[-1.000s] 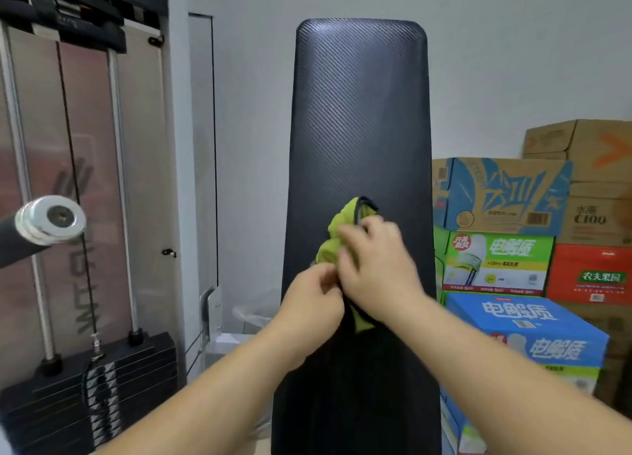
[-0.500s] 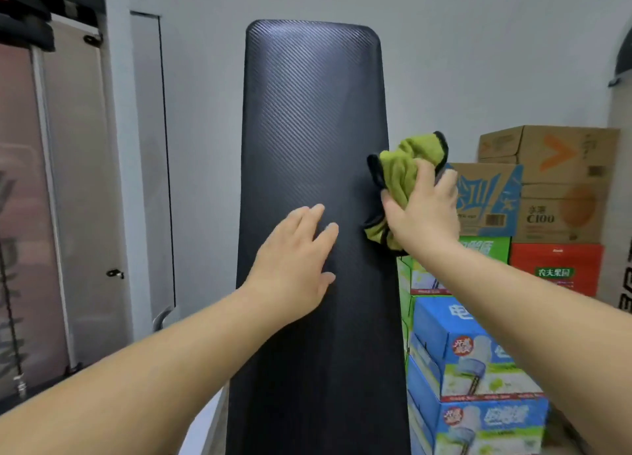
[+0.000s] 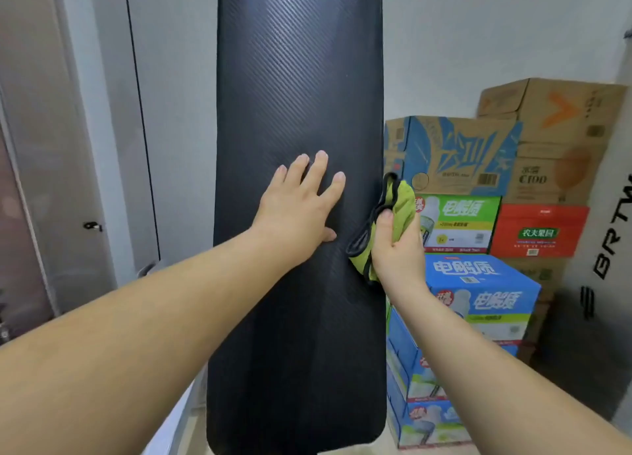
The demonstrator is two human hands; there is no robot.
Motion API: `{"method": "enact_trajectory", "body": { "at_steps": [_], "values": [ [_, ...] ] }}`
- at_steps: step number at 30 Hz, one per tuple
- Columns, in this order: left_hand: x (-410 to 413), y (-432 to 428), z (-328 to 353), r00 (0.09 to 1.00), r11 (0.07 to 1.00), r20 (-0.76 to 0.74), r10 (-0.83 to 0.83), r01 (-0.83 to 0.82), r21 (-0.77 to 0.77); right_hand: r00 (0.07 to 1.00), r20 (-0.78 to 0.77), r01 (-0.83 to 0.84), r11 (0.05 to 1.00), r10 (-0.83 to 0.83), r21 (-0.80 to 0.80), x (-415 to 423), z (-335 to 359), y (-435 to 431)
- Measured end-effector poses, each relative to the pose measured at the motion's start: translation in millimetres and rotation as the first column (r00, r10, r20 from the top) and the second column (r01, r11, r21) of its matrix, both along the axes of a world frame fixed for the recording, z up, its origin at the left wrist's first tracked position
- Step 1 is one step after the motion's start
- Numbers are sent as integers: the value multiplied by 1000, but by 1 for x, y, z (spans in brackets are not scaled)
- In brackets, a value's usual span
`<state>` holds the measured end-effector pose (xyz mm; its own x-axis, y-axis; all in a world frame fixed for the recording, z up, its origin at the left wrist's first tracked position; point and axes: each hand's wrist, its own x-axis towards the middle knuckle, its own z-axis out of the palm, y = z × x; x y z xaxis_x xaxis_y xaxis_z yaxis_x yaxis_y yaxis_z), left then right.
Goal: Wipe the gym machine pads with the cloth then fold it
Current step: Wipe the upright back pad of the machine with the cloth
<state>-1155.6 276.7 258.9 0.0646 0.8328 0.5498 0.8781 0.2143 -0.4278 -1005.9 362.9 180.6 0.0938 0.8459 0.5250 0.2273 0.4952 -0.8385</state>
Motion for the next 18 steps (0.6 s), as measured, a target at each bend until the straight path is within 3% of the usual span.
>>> {"method": "enact_trajectory", "body": {
  "at_steps": [3, 6, 8, 11, 15, 18],
  "values": [
    [12, -9, -15, 999, 998, -43, -16, 18, 59, 999, 50, -4, 993, 10, -121, 15, -58, -28],
    [37, -37, -61, 985, 984, -56, -165, 168, 53, 1000, 21, -1, 973, 6, -232, 28, -108, -49],
    [45, -63, -100, 956, 958, 63, -288, 286, 31, 999, -52, -11, 963, -3, -269, 35, -134, -64],
    [33, -101, -161, 897, 941, 301, -323, 339, 1, 992, -122, -16, 921, -34, -390, 42, -168, -90],
    [6, -146, -218, 824, 959, 519, -229, 281, -24, 957, -277, -136, 698, -92, -703, 39, -238, -111],
    [-1, -173, -249, 792, 965, 584, -180, 257, -51, 779, -610, -476, 498, -142, -725, 9, -230, -155]
  ]
}}
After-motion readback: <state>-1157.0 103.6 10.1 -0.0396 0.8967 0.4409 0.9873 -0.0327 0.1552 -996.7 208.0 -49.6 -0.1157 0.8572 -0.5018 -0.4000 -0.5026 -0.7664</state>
